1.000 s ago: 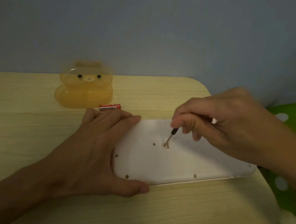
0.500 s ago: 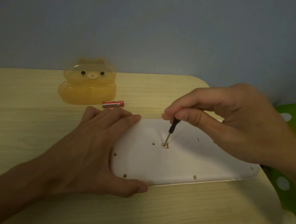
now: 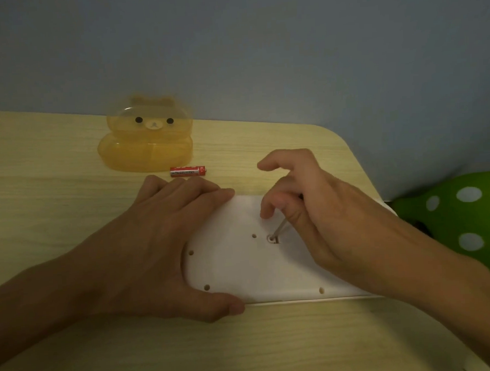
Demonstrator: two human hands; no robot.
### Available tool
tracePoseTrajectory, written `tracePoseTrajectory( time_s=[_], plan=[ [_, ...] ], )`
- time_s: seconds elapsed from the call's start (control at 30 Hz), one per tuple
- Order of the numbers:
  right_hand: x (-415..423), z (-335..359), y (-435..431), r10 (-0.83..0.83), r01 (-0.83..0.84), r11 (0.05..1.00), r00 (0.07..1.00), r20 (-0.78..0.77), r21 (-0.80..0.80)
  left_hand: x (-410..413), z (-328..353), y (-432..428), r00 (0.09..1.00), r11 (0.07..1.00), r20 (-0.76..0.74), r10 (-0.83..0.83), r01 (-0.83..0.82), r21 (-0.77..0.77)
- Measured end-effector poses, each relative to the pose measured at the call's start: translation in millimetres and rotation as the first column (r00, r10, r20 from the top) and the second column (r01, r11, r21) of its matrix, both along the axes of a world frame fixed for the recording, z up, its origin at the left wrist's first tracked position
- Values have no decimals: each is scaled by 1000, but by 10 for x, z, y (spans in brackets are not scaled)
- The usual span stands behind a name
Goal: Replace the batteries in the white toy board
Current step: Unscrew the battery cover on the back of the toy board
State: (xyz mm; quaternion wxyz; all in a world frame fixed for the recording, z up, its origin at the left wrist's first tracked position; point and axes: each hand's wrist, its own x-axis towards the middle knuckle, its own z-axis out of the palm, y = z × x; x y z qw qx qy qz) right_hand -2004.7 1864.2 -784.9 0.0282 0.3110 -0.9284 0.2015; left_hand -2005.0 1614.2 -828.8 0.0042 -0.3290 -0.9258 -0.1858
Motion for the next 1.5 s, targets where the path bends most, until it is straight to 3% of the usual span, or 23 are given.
tracePoseTrajectory(
  time_s=[0.23, 0.37, 0.57, 0.8, 1.1, 1.33, 1.4, 1.5],
  plan=[
    [2, -49, 22, 65, -25, 975, 982, 175, -222, 7, 6, 4, 1000, 1000, 5, 2, -2, -3],
    [-17, -86, 14, 21, 28, 956, 986, 164, -292, -8, -9, -3, 1000, 1000, 6, -3, 3, 0],
    [-1, 103, 26, -58, 222, 811, 951, 304, -541, 6, 1, -17, 1000, 1000, 18, -1, 1, 4],
    [35, 92, 99, 35, 189, 816, 927, 373, -546, 9, 18, 3, 1000, 1000, 18, -5, 5, 11],
    [-10, 131, 75, -60, 110, 882, 991, 123, -458, 13, 37, -4, 999, 1000, 41, -9, 9, 9],
    [-212, 278, 216, -10, 119, 913, 963, 271, -389, 16, 28, -11, 1000, 1000, 23, -4, 5, -17],
    [-359, 331, 245, -2, 152, 878, 949, 314, -454, 12, 27, -12, 1000, 1000, 19, 4, -3, -29],
    [-673, 252, 269, -128, 325, 747, 927, 353, -580, 15, 27, -16, 1000, 999, 15, 13, -12, -35]
  ],
)
